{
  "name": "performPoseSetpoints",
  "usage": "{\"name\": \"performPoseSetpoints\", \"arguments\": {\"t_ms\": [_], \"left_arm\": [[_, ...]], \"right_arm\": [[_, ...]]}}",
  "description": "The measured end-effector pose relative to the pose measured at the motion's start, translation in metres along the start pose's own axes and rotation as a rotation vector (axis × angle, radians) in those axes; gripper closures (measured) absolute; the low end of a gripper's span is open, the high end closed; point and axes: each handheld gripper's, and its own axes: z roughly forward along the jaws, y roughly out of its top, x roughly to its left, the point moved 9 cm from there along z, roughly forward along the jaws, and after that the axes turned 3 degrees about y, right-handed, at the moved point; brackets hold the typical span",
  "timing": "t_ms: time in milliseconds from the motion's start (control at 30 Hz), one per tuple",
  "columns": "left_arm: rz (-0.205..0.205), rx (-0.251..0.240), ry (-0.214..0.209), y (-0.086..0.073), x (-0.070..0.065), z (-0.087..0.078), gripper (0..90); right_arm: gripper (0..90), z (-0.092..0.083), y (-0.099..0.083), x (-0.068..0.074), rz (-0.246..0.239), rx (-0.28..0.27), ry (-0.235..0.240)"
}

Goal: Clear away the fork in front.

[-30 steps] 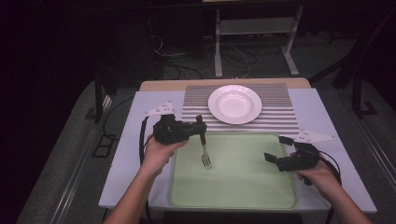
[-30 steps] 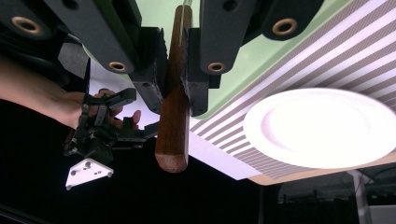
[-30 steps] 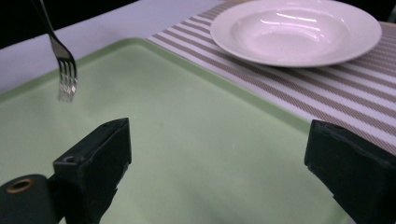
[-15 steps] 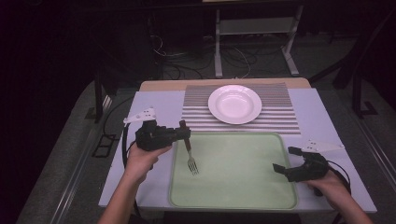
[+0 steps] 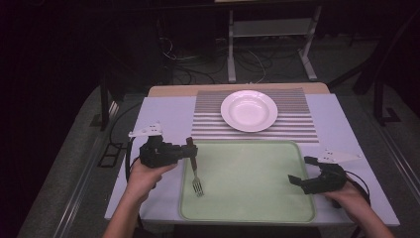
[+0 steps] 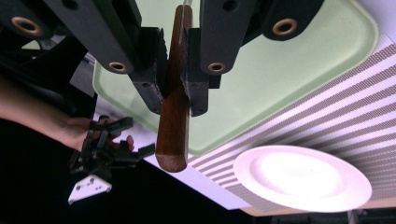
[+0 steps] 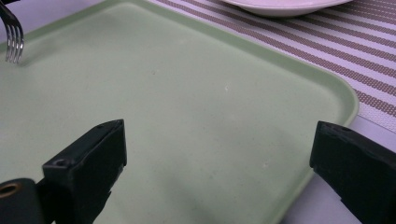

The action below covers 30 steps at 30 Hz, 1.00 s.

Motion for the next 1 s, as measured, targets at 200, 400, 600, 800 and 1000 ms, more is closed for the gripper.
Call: {"name": "performPoseSetpoints", "arguments": {"t_ms": [200,400,600,800,1000], "left_arm": [[-0.001,-0.006,-0.006,-0.002,0.002,0.005,79.9],[0.018,-0.022,0.024,-0.002,0.008,0.012,78.7],[0.015,-0.013,0.066,-0.001,0.019,0.021,77.0],[0.003,0.012,0.101,0.0,0.029,0.034,75.7],[-0.022,0.04,0.14,-0.001,0.043,0.046,74.3]], "right_arm": [[3.8,0.0,0.0,-0.001,0.003,0.0,-0.001],[3.9,0.0,0.001,-0.002,0.001,-0.003,-0.005],[3.9,0.0,0.0,-0.003,0.005,0.002,-0.008],[3.9,0.001,0.0,-0.004,0.014,0.001,-0.013],[3.9,0.001,-0.001,-0.006,0.017,-0.001,-0.021]]}}
